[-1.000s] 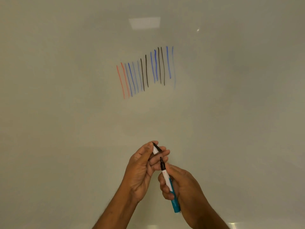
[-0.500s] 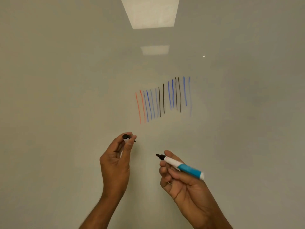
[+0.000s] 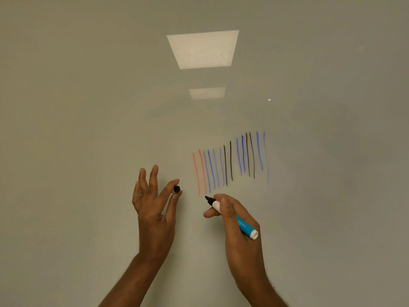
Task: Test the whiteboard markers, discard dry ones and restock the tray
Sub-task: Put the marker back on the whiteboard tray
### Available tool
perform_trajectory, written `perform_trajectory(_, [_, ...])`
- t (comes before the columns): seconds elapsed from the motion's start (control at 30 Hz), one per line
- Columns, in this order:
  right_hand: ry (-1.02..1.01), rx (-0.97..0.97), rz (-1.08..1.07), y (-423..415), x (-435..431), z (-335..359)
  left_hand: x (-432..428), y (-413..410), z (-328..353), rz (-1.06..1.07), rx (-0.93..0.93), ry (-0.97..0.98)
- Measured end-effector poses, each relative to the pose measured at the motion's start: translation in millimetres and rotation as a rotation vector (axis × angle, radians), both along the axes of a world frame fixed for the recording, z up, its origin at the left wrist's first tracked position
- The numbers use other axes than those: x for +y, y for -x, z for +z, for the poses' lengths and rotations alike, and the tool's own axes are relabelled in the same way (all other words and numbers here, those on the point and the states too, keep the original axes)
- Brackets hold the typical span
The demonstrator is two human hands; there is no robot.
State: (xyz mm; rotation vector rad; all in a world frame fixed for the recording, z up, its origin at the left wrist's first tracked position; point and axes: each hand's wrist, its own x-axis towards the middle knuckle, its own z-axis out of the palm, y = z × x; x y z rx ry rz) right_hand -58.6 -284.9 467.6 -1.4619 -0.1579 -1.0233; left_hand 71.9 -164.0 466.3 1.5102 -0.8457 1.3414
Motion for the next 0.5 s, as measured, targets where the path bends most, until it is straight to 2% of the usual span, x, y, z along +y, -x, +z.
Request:
perform_trajectory(0.17, [0.076, -0.086, -0.133, -26, 7, 7, 0, -21, 14, 0.042, -0.065, 0.004])
perform_trajectory(0.27, [0.154, -0.119, -0.264, -46, 5, 9, -2, -33, 24, 0.019, -0.055, 0.008])
perform_trajectory(0.37, [0.205, -0.157, -0.29, -62, 5, 18, -7, -40, 31, -0.036, -0.041, 0.03])
perform_trajectory(0.5, [0.371, -0.323, -0.41, -77, 6, 30, -12, -46, 35, -0.108, -0.032, 0.081])
